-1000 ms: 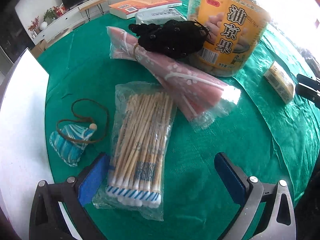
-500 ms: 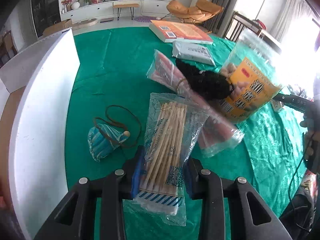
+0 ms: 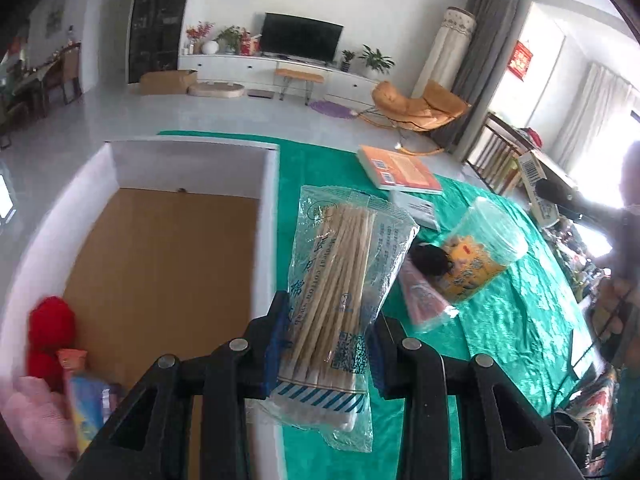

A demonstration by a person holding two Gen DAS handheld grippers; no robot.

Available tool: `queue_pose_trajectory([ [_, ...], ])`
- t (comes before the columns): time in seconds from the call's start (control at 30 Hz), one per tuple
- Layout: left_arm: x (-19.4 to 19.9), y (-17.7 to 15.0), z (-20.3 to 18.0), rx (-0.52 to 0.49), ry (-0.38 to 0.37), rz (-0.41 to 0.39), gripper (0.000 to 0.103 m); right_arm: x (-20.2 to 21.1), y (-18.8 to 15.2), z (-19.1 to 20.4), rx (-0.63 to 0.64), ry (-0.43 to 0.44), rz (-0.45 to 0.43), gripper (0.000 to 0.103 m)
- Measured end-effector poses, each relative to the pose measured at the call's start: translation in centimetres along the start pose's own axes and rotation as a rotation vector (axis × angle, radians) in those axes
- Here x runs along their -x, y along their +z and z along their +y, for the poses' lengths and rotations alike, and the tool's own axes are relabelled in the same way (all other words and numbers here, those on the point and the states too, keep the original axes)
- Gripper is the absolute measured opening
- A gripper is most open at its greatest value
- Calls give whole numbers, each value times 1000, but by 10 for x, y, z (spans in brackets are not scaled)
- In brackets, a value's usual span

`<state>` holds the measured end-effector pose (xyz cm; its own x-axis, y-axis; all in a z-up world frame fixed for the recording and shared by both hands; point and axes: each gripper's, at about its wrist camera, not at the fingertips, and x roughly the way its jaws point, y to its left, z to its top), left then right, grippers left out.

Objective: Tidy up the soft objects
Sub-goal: 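Drop the swab bag into the white box while the right tool drops the tissue pack there, then return both open tools to the table beside the snack jar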

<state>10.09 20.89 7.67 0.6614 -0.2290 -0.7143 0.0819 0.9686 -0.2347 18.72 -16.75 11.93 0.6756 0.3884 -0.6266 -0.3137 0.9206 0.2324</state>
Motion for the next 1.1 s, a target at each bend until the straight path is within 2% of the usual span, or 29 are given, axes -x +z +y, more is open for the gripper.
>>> queue_pose_trajectory([
  [0.13, 42, -14, 57, 35, 187, -43, 38, -28, -3, 96, 17, 270, 67, 54],
  [0.2, 50, -22, 76, 56, 259, -32, 55, -44, -12, 142, 26, 384, 121, 55],
  [0.23, 53, -26, 87, 75, 295, -30, 80, -52, -17, 161, 26, 432, 144, 59],
  [0.27, 56, -33, 94, 95, 316, -39, 96, -61, -22, 177, 23, 491, 173, 76],
  [0.3, 58, -37, 100, 115, 327, -57, 98, -69, -27, 191, 26, 530, 212, 83],
  [0.33, 60, -40, 104, 134, 327, -72, 98, -75, -32, 199, 39, 532, 241, 83],
  [0.4, 57, -45, 104, 155, 311, -76, 98, -73, -42, 204, 88, 508, 243, 83],
  [0.47, 50, -47, 95, 151, 274, -78, 98, -67, -54, 195, 128, 447, 216, 83],
  [0.57, 37, -46, 57, 91, 182, -79, 98, -57, -81, 162, 153, 286, 163, 83],
  [0.67, 19, -51, -5, -14, 73, -61, 98, -52, -120, 110, 158, 26, 115, 83],
  [0.8, -23, -79, -95, -188, -67, 32, 98, -48, -169, 20, 29, -251, 114, 83],
  [0.97, -112, -117, -162, -279, -105, 157, 98, -32, -202, -74, -130, -479, 117, 83],
  [1.1, -170, -126, -175, -308, -42, 198, 98, -14, -213, -115, -238, -533, 94, 83],
])
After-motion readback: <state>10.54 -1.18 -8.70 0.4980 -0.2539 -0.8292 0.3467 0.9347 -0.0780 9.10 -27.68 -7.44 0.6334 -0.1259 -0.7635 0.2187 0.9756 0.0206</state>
